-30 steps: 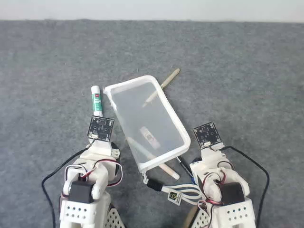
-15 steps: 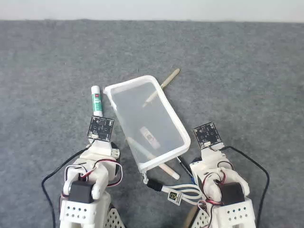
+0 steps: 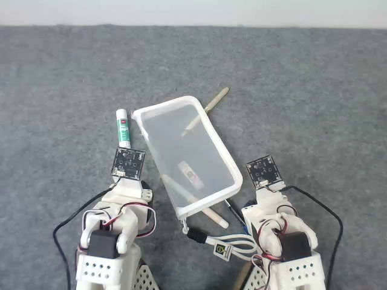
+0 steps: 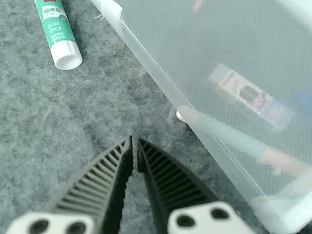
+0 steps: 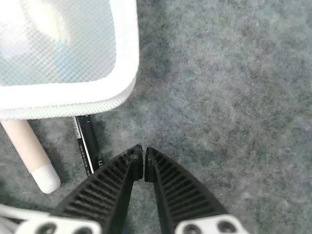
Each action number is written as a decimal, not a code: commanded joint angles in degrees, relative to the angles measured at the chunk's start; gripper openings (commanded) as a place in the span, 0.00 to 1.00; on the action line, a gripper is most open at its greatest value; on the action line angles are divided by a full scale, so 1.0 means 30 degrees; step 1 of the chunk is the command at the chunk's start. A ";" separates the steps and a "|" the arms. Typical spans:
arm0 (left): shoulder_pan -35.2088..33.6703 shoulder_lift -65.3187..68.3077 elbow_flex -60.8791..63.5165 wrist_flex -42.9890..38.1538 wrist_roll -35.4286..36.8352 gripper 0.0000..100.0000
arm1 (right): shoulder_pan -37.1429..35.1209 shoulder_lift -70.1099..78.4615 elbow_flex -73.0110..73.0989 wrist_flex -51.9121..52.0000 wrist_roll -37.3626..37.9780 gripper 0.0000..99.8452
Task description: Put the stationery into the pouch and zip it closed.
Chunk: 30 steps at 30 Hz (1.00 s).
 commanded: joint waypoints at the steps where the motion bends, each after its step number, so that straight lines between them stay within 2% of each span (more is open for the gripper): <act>1: -0.0088 -0.0293 -0.0249 -0.0205 0.0147 0.01 | 0.0220 -0.0161 0.0381 0.0073 0.0234 0.01; 30: -0.0147 -0.0322 -0.0249 0.0557 0.0147 0.01 | 0.0190 -0.0161 0.0381 0.0073 0.0234 0.01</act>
